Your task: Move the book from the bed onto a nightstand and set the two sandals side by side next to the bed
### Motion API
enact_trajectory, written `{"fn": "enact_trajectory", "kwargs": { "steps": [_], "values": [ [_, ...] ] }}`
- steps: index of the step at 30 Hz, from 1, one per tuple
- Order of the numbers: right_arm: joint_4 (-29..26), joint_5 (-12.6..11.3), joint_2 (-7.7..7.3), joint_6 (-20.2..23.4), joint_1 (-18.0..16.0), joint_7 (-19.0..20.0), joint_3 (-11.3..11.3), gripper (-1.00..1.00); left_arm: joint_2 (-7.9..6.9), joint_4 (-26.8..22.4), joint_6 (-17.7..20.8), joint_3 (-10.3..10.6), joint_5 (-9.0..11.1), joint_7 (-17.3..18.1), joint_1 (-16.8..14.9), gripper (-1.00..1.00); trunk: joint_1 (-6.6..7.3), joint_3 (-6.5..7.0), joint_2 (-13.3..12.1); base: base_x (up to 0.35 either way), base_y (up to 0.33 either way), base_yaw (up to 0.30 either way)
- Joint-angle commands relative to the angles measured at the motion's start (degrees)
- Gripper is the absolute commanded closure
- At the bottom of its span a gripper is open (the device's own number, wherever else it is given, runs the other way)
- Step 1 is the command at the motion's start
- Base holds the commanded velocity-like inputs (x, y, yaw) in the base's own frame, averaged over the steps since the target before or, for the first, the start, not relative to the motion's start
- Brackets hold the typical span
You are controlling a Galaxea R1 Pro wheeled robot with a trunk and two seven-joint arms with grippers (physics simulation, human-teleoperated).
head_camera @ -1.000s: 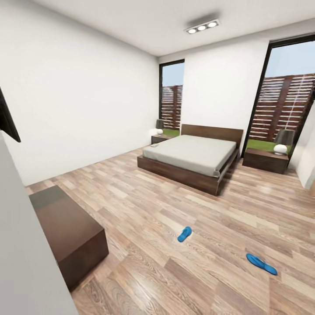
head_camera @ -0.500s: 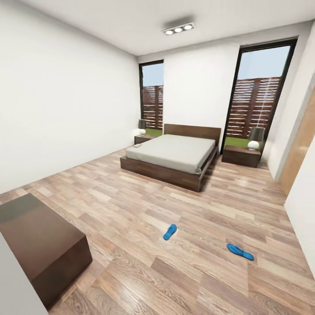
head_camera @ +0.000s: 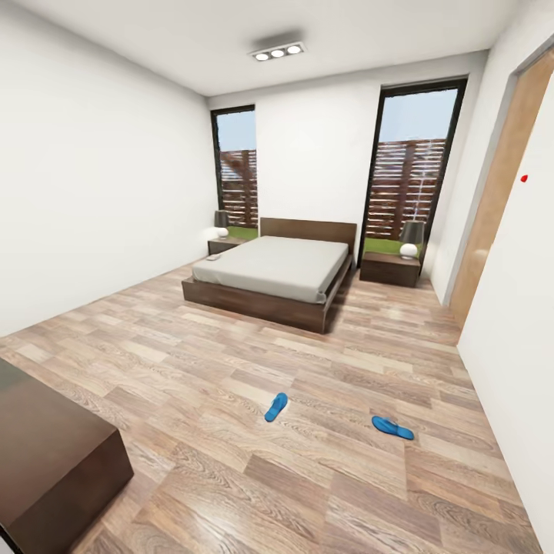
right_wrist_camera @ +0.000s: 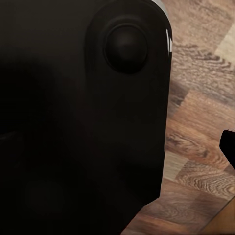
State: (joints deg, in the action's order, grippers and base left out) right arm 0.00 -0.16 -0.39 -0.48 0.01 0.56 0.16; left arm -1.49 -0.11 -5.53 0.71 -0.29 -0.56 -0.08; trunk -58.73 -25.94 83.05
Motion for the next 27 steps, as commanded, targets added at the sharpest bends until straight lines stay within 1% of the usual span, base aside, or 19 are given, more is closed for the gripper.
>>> {"fn": "enact_trajectory", "kwargs": {
  "steps": [1, 9, 27],
  "values": [
    [0.00, -0.02, -0.02, -0.05, -0.01, 0.06, 0.01, -1.00, 0.00, 0.00, -0.18, 0.08, -0.02, -0.06, -0.01, -1.00, 0.00, -0.05, 0.02, 0.000, 0.000, -0.144],
    [0.00, -0.02, -0.04, -0.05, -0.01, 0.06, 0.01, -1.00, 0.00, 0.02, -0.18, 0.08, -0.02, -0.06, -0.01, -1.00, 0.00, -0.10, 0.02, 0.000, 0.000, -0.085],
    [0.00, -0.02, 0.02, -0.05, -0.01, 0.06, 0.00, -1.00, 0.00, 0.02, -0.18, 0.11, -0.04, -0.06, -0.01, -1.00, 0.00, -0.10, 0.02, 0.000, 0.000, -0.017]
  ]
}}
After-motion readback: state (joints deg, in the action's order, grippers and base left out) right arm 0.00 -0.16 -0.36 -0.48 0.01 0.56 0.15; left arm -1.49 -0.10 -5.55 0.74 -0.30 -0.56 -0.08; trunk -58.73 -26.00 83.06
